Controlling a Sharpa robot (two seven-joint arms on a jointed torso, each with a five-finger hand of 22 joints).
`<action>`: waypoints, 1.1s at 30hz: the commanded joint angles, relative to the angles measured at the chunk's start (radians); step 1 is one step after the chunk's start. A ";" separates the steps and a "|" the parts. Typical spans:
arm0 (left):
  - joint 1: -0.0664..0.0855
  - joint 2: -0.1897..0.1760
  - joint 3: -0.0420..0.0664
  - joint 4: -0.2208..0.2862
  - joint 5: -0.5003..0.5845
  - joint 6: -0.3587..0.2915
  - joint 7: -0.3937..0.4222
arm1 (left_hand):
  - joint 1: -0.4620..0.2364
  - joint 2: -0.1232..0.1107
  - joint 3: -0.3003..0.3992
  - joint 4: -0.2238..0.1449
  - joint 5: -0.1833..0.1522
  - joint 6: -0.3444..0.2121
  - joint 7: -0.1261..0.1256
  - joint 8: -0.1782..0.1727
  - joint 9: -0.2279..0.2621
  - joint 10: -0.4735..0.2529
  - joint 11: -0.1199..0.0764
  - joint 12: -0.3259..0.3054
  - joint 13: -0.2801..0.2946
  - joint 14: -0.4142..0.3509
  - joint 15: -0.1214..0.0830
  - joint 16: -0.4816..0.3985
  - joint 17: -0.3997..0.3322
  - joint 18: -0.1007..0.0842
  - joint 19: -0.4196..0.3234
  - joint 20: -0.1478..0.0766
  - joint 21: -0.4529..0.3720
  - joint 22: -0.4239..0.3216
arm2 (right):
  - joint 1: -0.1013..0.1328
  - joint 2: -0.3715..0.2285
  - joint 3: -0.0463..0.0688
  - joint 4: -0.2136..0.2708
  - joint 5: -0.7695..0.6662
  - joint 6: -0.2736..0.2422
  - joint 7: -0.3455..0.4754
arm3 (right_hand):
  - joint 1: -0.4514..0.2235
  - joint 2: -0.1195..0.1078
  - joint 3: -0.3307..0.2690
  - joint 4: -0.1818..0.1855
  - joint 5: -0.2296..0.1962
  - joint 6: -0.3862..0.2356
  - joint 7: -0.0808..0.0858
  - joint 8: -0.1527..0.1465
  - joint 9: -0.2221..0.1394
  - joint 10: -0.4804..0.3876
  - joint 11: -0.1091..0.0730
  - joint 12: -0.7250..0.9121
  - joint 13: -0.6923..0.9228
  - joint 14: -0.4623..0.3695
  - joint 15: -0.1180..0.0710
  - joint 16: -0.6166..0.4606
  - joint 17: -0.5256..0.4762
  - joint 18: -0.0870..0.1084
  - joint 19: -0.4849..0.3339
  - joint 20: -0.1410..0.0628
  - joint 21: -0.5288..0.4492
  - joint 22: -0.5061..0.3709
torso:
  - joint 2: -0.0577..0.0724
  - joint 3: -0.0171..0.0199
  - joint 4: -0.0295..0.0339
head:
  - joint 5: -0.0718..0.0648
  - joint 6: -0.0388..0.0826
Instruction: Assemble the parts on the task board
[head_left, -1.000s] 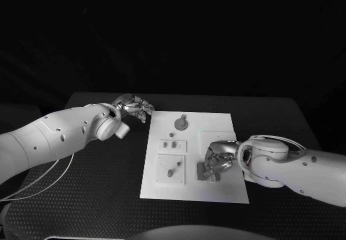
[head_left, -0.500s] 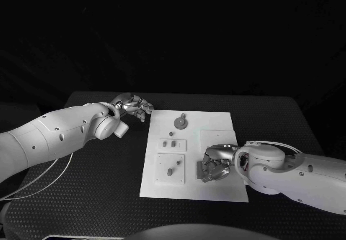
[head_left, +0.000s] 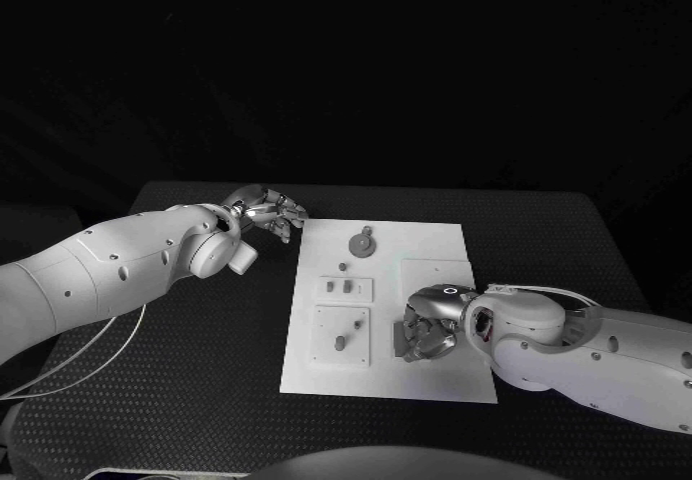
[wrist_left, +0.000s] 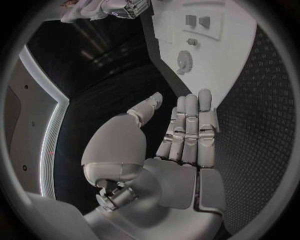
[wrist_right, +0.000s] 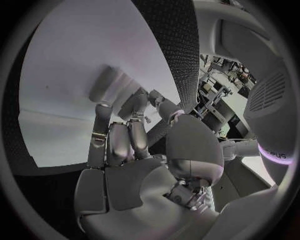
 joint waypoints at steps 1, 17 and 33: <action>0.001 0.000 0.001 0.002 -0.003 0.014 0.010 | -0.009 0.000 -0.002 0.005 -0.003 0.002 0.004 0.004 0.002 -0.013 0.006 0.006 0.001 0.003 -0.007 -0.003 0.001 0.044 0.003 -0.006 -0.007 0.001 | -0.008 0.005 -0.002 -0.004 -0.065 -0.016 -0.011 | 0.004 0.016 0.000 -0.015 -0.003 0.010 -0.001 0.007 0.002 0.011 0.001 0.007 0.044 0.007 0.003 -0.004 0.003 0.006 0.007 0.000 -0.007 0.017 | 0.000 -0.0002 -0.0001 | 0.001 -0.001; 0.001 0.000 0.000 0.002 -0.004 0.018 0.008 | -0.010 0.000 -0.002 0.005 -0.003 0.001 0.004 0.005 0.002 -0.018 0.006 0.012 0.004 0.003 -0.007 -0.004 0.002 0.043 0.003 -0.007 -0.008 0.002 | -0.009 -0.002 -0.002 -0.012 -0.010 -0.007 -0.005 | -0.024 0.050 -0.012 -0.033 -0.002 0.013 -0.005 0.038 0.006 0.027 -0.002 0.015 0.065 0.011 0.007 -0.005 0.012 0.006 0.013 0.001 -0.011 0.017 | 0.000 -0.0005 0.0000 | 0.001 -0.002; 0.001 -0.001 0.000 0.001 -0.005 0.018 0.005 | -0.010 -0.001 -0.003 0.005 -0.003 0.000 0.004 0.004 0.002 -0.023 0.007 0.016 0.007 0.002 -0.007 -0.005 0.003 0.043 0.003 -0.007 -0.010 0.004 | 0.004 -0.056 0.008 0.003 0.235 -0.070 0.069 | -0.052 -0.092 0.020 0.088 -0.004 -0.093 0.028 0.015 -0.019 -0.087 0.027 -0.143 -0.030 -0.044 -0.004 -0.033 -0.054 0.006 -0.016 0.014 -0.033 0.019 | 0.000 0.0002 -0.0007 | -0.001 0.002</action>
